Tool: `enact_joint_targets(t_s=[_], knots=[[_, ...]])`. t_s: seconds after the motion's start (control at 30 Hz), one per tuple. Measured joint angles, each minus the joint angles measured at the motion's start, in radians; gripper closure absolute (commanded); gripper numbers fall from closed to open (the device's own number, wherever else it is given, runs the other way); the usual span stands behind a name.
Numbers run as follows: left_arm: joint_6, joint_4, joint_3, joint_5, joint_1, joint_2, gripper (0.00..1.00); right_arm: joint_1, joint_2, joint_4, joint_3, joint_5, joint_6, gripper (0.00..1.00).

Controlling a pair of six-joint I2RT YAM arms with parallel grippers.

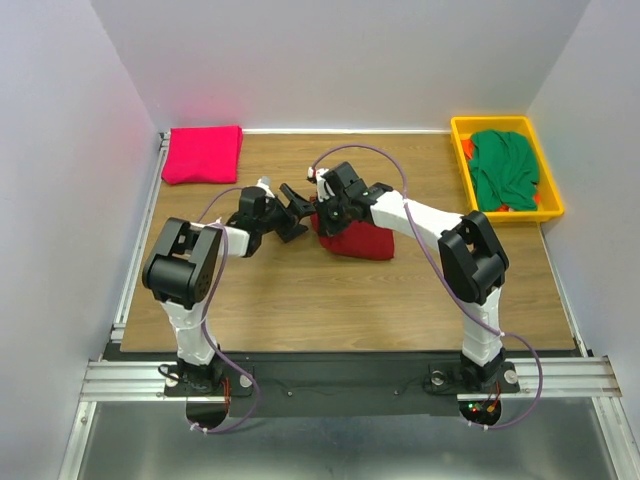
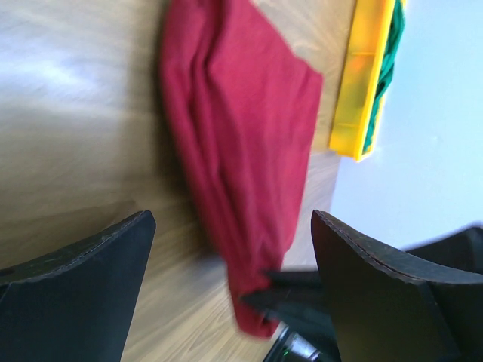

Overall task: Fold and stack the t-shirts
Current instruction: Fold the tshirt

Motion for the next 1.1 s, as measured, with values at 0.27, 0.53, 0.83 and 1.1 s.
enact_joint_targets(t_s=[0.27, 0.53, 0.83, 1.1], knots=[[-0.074, 0.019, 0.085, -0.054, -0.068, 0.095, 0.1, 0.0, 0.0, 0.012, -0.011, 0.002, 0.04, 0.99], [-0.082, -0.011, 0.196, -0.098, -0.091, 0.188, 0.22, -0.005, 0.0, 0.04, -0.013, 0.009, 0.095, 0.99], [-0.082, -0.012, 0.276, -0.13, -0.107, 0.249, 0.29, -0.005, -0.005, 0.072, -0.041, 0.011, 0.124, 1.0], [-0.074, -0.026, 0.318, -0.147, -0.118, 0.285, 0.41, -0.013, -0.005, 0.084, -0.047, 0.026, 0.144, 0.99]])
